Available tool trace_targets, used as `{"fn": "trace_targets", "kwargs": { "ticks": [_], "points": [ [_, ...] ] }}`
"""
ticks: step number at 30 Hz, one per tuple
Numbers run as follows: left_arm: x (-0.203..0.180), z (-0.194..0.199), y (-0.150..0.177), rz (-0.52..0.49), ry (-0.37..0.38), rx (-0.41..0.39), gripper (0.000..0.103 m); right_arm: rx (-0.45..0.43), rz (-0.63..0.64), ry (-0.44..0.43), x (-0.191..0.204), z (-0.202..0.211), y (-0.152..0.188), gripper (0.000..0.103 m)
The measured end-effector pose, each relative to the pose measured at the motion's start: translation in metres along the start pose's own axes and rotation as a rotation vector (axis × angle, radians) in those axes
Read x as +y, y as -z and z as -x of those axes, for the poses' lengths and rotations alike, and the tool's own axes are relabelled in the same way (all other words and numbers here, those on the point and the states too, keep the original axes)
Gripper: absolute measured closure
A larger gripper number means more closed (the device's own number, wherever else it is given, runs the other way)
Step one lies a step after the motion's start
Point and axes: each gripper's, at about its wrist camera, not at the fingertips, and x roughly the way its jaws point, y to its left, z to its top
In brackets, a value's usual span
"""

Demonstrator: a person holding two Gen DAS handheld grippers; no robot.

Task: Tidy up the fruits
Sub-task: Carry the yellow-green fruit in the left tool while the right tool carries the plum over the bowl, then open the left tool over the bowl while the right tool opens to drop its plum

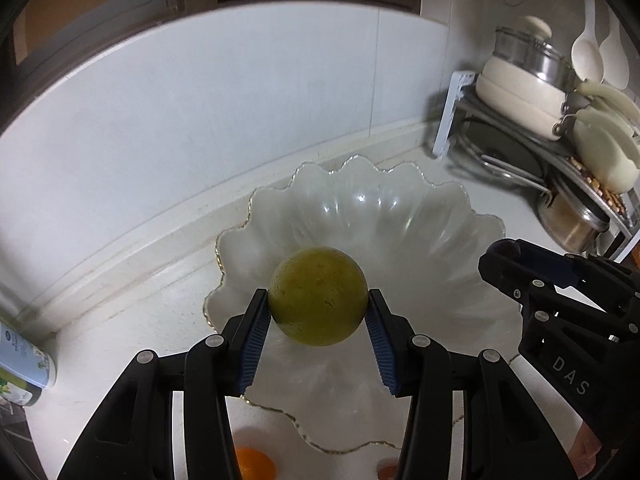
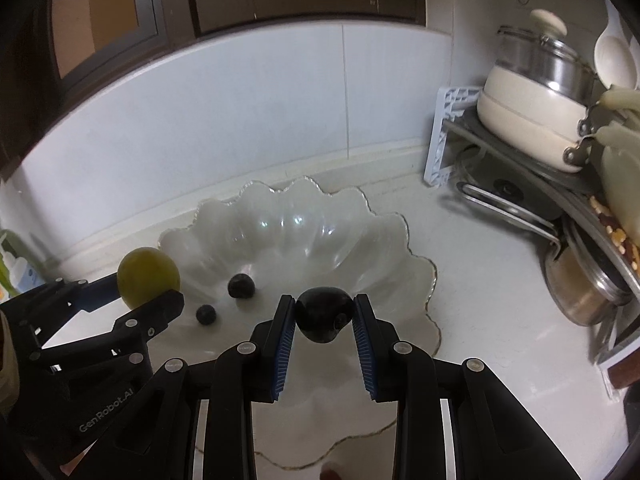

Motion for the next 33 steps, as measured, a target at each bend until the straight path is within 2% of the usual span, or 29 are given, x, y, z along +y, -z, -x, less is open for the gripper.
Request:
{"fn": "trace_targets", "kwargs": {
  "ticks": [15, 23, 24, 25, 27, 28, 33],
  "points": [
    [-0.005, -0.034, 0.011, -0.022, -0.004, 0.095, 0.055, 0.113, -0.004, 0.0, -0.007, -0.036, 0.01, 0.072],
    [-0.005, -0.037, 0.014, -0.026, -0.011, 0.123, 0.055, 0.132, -0.002, 0.017, -0.009, -0.041, 0.011, 0.071],
    [-0.004, -0.037, 0.014, -0.022, -0.01, 0.127, 0.055, 0.13, 0.001, 0.023, -0.009, -0.04, 0.011, 0.07],
    [-0.003, -0.037, 0.014, -0.019, -0.008, 0.129, 0.054, 0.129, 0.003, 0.03, -0.008, -0.04, 0.011, 0.063],
    [-0.002, -0.03, 0.014, -0.013, -0.016, 0.106, 0.042, 0.119, 0.003, 0.047, -0.009, -0.036, 0.011, 0.049],
    [-0.003, -0.025, 0.013, -0.017, -0.031, 0.082, 0.037, 0.111, 0.001, 0.051, -0.01, -0.034, 0.011, 0.049],
    [-0.003, 0.0, 0.01, -0.04, -0.089, 0.015, 0.036, 0.091, -0.008, 0.055, -0.012, -0.02, 0.012, 0.049]
  ]
}}
